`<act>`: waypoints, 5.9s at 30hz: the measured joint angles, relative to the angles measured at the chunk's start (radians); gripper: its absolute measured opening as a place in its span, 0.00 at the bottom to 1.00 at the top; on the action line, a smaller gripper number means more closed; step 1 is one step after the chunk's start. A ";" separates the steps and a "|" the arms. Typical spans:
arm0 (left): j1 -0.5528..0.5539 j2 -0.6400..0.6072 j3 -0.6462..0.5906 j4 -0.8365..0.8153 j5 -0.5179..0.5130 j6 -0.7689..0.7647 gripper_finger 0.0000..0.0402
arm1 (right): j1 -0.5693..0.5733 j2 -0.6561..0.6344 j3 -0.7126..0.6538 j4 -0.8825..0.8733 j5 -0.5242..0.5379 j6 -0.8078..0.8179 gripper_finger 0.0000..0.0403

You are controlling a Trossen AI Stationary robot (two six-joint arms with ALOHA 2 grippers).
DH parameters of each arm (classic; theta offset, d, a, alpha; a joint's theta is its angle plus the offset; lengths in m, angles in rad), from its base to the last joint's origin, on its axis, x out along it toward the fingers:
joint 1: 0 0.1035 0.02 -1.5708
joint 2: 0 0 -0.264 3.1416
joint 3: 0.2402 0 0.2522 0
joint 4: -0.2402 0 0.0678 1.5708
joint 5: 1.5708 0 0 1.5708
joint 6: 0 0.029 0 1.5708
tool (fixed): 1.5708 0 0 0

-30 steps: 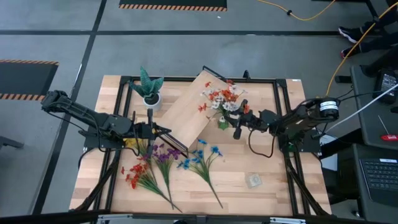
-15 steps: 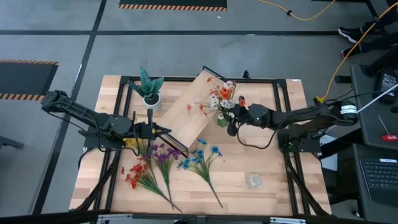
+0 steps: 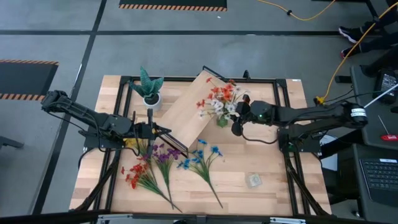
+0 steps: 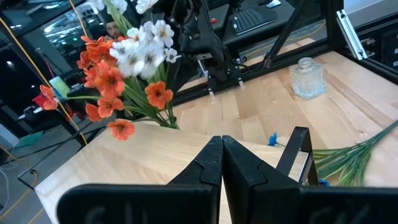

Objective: Pick and place flowers into a vace then onto a shelf
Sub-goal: Put the white flowers into the green vase, then put the blue flowers into the green vase

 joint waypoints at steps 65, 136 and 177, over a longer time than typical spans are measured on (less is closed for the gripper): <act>0.000 0.000 0.000 0.002 0.000 0.003 0.01 | 0.731 0.522 0.745 -1.091 0.214 0.856 0.01; -0.067 -0.383 -0.103 -0.162 0.097 -0.158 0.01 | 0.699 1.203 1.434 -1.200 0.090 1.170 0.52; -0.067 -0.383 -0.103 -0.162 0.098 -0.173 0.01 | 0.648 1.281 1.340 -1.131 0.047 1.239 0.28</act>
